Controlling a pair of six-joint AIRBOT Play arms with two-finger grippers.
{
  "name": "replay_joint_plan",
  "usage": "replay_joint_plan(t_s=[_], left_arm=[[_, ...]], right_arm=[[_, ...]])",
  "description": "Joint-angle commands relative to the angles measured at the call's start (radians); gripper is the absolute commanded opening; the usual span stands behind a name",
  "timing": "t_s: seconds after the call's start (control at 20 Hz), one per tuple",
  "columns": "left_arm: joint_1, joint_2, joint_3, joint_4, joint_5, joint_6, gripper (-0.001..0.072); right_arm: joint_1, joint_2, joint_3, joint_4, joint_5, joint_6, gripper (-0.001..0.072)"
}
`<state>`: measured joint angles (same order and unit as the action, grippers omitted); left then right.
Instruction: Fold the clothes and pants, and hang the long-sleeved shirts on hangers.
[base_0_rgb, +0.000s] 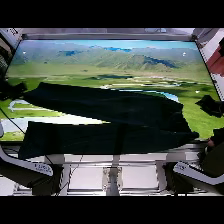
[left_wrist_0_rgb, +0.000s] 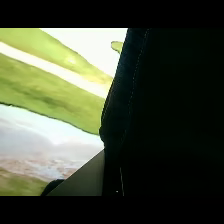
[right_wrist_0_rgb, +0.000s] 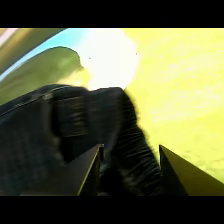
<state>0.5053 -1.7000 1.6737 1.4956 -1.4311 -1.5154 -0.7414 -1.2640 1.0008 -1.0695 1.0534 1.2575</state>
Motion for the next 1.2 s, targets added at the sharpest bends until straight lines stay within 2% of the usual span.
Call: replay_joint_plan(t_s=[0.0,0.2,0.25,0.35,0.65,0.75,0.8,0.9,1.15], left_arm=[[0.061,0.028,-0.036,0.030,-0.051,-0.001,0.0027],[0.061,0.028,-0.127,0.031,-0.032,0.014,0.0027],[0.061,0.028,-0.140,0.030,-0.027,0.014,0.0026],[0.061,0.028,-0.154,0.031,-0.020,0.017,0.0027],[0.061,0.028,-0.156,0.030,-0.016,0.027,0.0027],[0.060,0.028,-0.156,0.028,-0.014,0.027,0.0027],[0.058,0.030,-0.156,0.010,-0.002,0.027,0.0027],[0.055,0.047,-0.156,-0.037,0.062,0.021,0.0026],[0.053,0.129,-0.156,-0.084,0.298,-0.086,0.0026]], right_arm=[[0.077,-0.104,0.001,-0.018,-0.056,0.067,0.0409],[0.188,-0.186,0.001,0.038,-0.095,0.066,0.0404],[0.218,-0.200,0.001,0.038,-0.111,0.066,0.0372],[0.264,-0.229,0.001,0.038,-0.135,0.068,0.0372],[0.280,-0.258,0.001,0.034,-0.156,0.095,0.0355],[0.281,-0.258,0.001,0.043,-0.167,0.094,0.0099],[0.281,-0.258,0.001,0.072,-0.185,0.092,0.0032],[0.281,-0.259,0.019,0.148,-0.222,0.083,0.0031],[0.281,-0.309,0.247,0.285,-0.243,0.084,0.0031]])
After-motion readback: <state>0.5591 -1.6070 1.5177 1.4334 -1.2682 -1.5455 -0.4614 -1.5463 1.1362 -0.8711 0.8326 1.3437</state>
